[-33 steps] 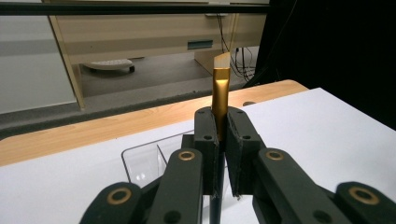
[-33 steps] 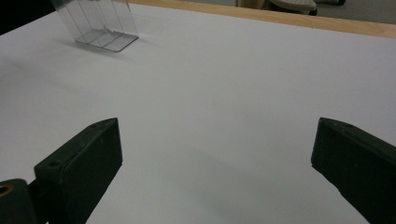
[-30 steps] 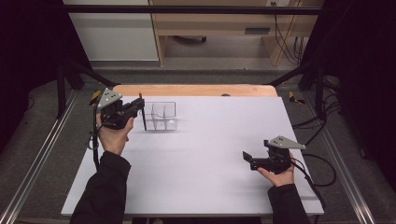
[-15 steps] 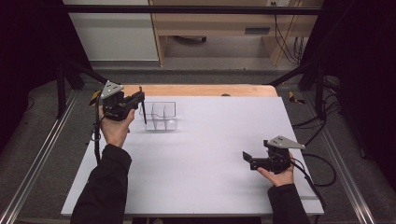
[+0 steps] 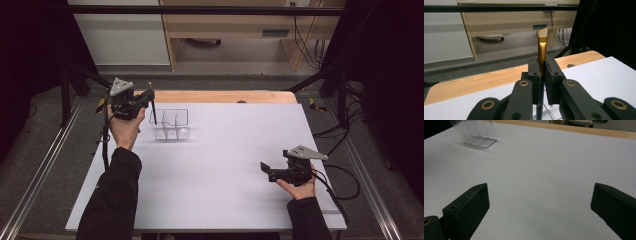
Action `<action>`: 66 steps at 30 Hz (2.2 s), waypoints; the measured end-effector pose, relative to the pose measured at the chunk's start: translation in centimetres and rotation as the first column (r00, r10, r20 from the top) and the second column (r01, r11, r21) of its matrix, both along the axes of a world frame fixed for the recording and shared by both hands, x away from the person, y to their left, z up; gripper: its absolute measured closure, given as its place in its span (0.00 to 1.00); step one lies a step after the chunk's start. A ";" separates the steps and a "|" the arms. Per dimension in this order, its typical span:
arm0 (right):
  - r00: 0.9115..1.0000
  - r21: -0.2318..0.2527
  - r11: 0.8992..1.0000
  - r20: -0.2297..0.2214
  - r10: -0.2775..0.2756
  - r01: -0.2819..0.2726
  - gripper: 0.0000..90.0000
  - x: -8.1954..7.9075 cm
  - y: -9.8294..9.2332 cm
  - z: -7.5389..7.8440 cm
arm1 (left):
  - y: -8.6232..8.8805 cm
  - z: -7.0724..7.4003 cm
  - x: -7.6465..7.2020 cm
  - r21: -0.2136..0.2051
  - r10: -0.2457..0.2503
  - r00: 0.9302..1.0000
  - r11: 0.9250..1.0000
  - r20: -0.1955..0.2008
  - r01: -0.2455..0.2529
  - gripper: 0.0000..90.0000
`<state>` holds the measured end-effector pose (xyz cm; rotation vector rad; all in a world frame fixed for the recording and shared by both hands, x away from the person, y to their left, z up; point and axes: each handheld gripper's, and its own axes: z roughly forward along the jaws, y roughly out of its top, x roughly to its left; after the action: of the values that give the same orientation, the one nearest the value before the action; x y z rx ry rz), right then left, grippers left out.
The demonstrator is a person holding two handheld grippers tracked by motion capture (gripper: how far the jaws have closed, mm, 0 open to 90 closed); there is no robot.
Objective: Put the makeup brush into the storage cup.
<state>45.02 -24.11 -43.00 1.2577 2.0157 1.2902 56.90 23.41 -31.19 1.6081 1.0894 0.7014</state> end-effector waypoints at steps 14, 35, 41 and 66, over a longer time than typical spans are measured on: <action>1.000 0.007 1.000 -0.002 0.001 -0.001 0.03 0.0 0.0 0.1 | 0.6 -0.5 1.9 -0.008 0.035 0.999 0.999 -0.004 -0.035 0.92; 1.000 -0.004 1.000 -0.006 0.002 -0.002 0.03 0.1 0.1 -0.1 | 1.1 -2.1 3.6 0.017 0.062 0.998 0.998 -0.022 -0.062 0.92; 1.000 -0.007 1.000 -0.007 0.002 -0.002 0.03 0.1 0.1 -0.1 | 1.0 -2.7 3.8 0.022 0.063 0.998 0.998 -0.030 -0.062 0.92; 1.000 -0.008 1.000 -0.010 0.000 -0.001 0.03 0.2 0.3 -0.3 | 1.0 -5.1 3.3 0.025 0.047 0.997 0.999 -0.059 -0.046 0.92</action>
<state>45.22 -23.86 -43.29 1.2627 2.0266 1.2768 60.22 24.36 -36.30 1.6369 1.1693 0.7030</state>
